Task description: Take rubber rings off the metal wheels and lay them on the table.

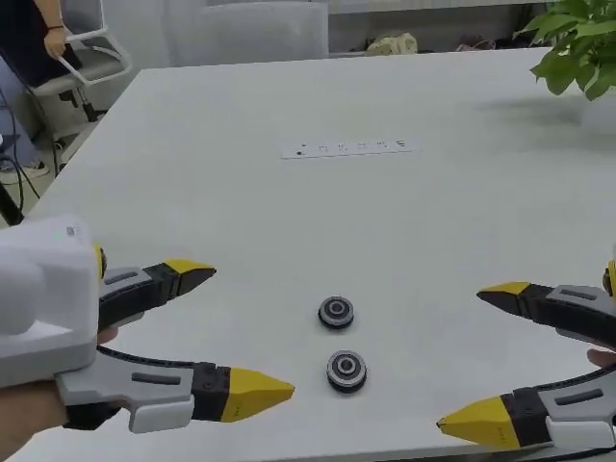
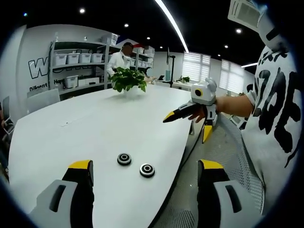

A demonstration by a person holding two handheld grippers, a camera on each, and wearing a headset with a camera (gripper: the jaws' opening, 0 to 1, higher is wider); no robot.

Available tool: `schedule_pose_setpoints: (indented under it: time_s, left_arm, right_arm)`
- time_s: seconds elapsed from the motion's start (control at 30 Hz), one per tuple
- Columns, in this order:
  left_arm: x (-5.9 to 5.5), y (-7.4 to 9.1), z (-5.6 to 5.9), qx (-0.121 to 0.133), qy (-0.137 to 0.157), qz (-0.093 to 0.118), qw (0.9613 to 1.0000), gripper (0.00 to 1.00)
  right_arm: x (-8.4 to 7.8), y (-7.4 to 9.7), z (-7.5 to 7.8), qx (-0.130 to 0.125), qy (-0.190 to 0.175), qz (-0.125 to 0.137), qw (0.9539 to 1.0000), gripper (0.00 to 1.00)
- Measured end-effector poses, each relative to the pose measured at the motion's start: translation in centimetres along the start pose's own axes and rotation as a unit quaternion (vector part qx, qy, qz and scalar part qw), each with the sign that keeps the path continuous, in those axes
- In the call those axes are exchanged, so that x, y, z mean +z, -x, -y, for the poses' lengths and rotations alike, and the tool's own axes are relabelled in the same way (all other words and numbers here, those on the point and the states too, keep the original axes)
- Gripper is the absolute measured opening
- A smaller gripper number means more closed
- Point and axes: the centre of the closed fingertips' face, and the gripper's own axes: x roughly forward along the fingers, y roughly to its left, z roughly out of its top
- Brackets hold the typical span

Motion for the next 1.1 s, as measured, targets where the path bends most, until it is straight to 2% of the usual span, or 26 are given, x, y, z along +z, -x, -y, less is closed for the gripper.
schedule_pose_setpoints:
  time_s: [1.1]
  left_arm:
    - [-0.65, 0.60, 0.35, 0.004, -0.005, -0.014, 0.9999, 0.92]
  right_arm:
    - [-0.28, 0.42, -0.42, -0.004, 0.001, -0.001, 1.0000, 0.99]
